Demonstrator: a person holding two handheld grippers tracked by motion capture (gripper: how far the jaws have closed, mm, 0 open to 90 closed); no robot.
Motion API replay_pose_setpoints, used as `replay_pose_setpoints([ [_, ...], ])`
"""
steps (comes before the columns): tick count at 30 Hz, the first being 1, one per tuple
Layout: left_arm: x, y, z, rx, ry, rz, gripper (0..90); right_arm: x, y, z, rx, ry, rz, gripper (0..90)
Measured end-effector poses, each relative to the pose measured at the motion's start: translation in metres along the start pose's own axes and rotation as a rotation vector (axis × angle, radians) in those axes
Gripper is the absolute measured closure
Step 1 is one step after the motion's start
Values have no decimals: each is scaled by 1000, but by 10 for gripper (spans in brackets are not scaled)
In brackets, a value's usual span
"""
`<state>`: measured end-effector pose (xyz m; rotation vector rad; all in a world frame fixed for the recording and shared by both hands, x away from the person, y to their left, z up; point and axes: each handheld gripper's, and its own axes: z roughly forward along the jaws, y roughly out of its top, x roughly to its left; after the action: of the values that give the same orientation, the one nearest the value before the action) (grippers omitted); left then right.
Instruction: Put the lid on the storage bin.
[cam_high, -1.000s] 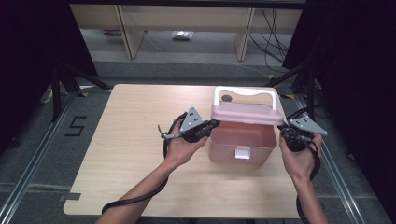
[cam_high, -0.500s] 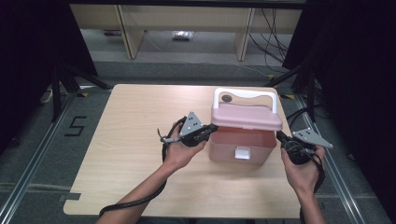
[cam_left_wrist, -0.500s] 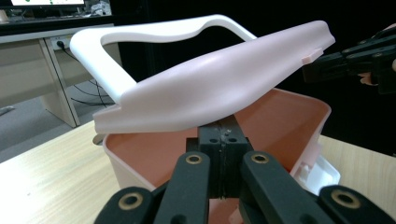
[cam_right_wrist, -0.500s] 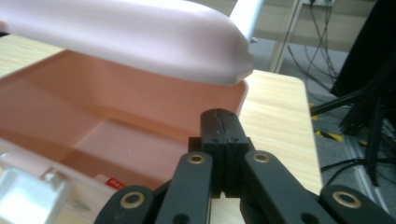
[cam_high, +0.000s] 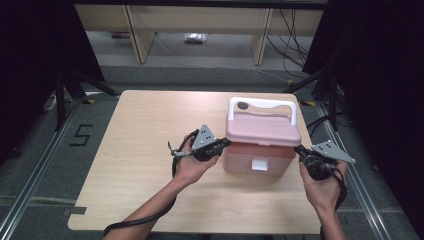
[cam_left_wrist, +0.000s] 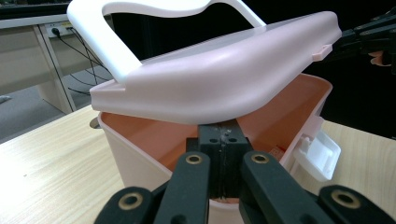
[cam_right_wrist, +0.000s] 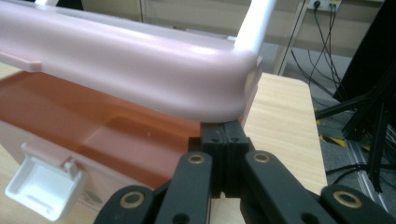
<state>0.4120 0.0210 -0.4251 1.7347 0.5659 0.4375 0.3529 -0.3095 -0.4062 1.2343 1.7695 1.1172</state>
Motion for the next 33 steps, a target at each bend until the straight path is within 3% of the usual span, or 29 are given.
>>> replay_pose_setpoints([
  [2,0,-1,0,4,0,0,900,3,-1,0,7,4,40,900],
  [3,0,-2,0,7,0,-2,900,1,-1,-1,15,7,15,900],
  [7,1,-3,-1,15,0,-1,900,-1,-5,-8,27,-29,18,900],
  [8,1,-3,-2,18,0,-1,900,-2,-5,-11,33,-28,45,900],
  [9,1,-4,-2,22,-1,1,900,-6,-7,-12,24,-38,22,900],
  [11,2,-4,-4,32,-2,4,900,-8,-9,-17,30,-56,67,900],
  [16,2,-6,-10,64,-5,18,900,-16,-14,-24,28,-68,65,900],
  [17,3,-8,-11,64,-9,20,900,-15,-15,-26,40,-78,91,900],
  [18,3,-8,-13,75,-3,22,900,-17,-16,-27,35,-83,68,900],
  [20,3,-10,-17,86,-5,25,900,-16,-18,-28,39,-86,104,894],
  [21,4,-10,-19,92,-5,37,900,-19,-19,-28,25,-74,84,890],
  [24,6,-11,-28,88,3,33,900,-17,-22,-29,43,-91,104,884],
  [25,7,-10,-32,89,7,38,900,-20,-24,-28,31,-86,81,882],
  [27,10,-10,-39,83,19,45,900,-16,-26,-28,43,-92,126,882],
  [29,13,-10,-48,77,32,49,899,-19,-28,-27,38,-81,99,880],
  [30,15,-11,-52,74,41,50,898,-17,-29,-27,36,-84,124,876],
  [33,21,-16,-66,68,70,65,892,-18,-32,-26,40,-88,94,862],
])
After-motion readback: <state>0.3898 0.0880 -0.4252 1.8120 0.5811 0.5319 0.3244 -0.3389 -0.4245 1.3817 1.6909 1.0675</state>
